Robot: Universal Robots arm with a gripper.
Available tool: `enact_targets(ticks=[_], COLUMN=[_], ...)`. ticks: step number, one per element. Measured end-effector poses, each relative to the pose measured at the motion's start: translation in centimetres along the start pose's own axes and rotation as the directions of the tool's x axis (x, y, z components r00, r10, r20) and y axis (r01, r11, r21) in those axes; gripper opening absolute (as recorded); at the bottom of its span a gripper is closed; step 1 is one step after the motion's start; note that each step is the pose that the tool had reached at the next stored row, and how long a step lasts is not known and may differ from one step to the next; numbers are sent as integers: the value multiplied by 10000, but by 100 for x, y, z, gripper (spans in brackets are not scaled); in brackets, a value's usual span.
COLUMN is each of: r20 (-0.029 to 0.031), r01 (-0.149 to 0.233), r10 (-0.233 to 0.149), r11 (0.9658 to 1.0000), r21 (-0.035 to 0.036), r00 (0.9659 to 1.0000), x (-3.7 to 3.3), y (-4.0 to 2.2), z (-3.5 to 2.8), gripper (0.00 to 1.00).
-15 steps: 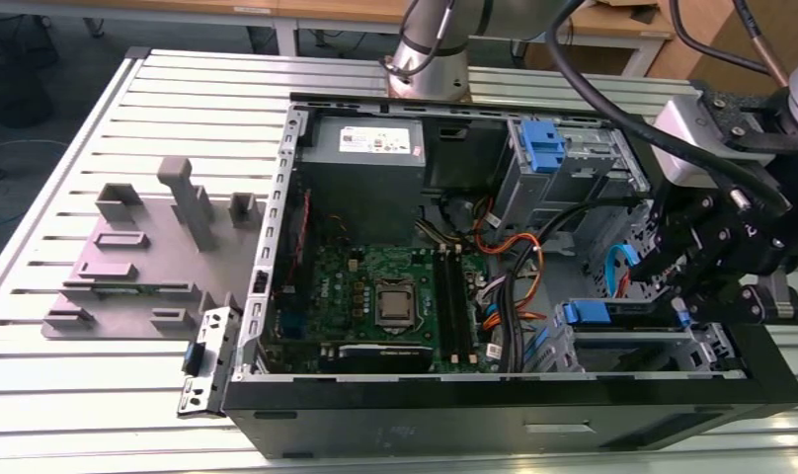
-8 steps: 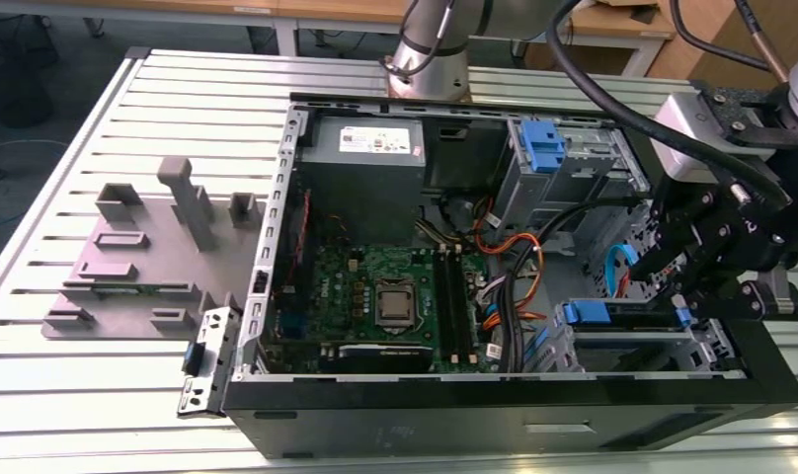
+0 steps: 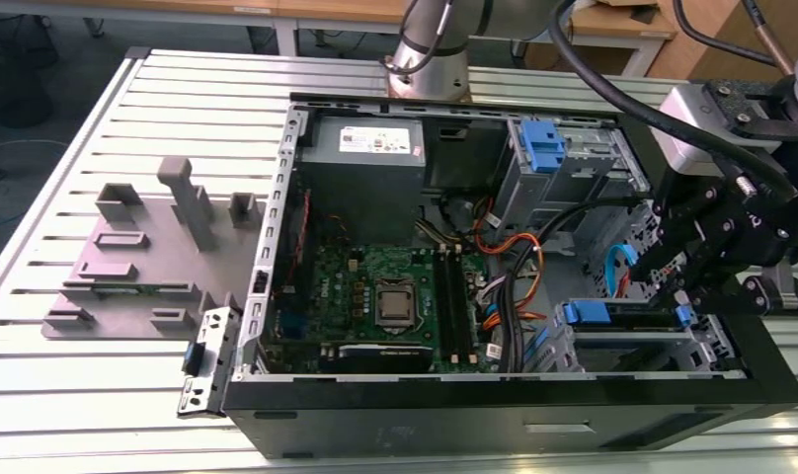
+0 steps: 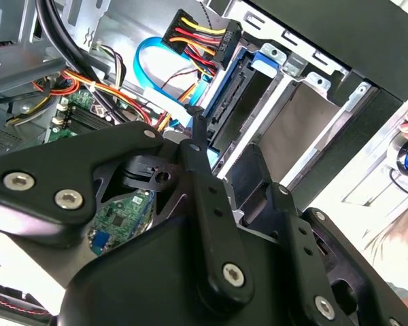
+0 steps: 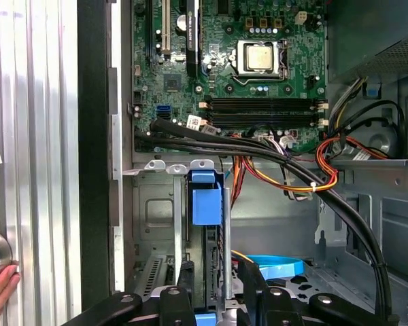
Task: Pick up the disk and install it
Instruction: 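Insert the first disk wire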
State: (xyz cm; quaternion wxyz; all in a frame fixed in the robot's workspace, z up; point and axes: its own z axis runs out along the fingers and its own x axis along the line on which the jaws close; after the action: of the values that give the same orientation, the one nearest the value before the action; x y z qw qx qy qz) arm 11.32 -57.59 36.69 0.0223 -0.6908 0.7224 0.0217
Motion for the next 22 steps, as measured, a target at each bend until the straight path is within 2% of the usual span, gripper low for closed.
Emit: enact_targets(ticks=[8, 22], r20=[0, 0], r01=[0, 0], r10=[0, 0], r11=[10000, 10000], r21=[0, 0], r00=[10000, 10000], x=[-7, -93], y=[0, -11], z=[17, 49], gripper=[42, 42])
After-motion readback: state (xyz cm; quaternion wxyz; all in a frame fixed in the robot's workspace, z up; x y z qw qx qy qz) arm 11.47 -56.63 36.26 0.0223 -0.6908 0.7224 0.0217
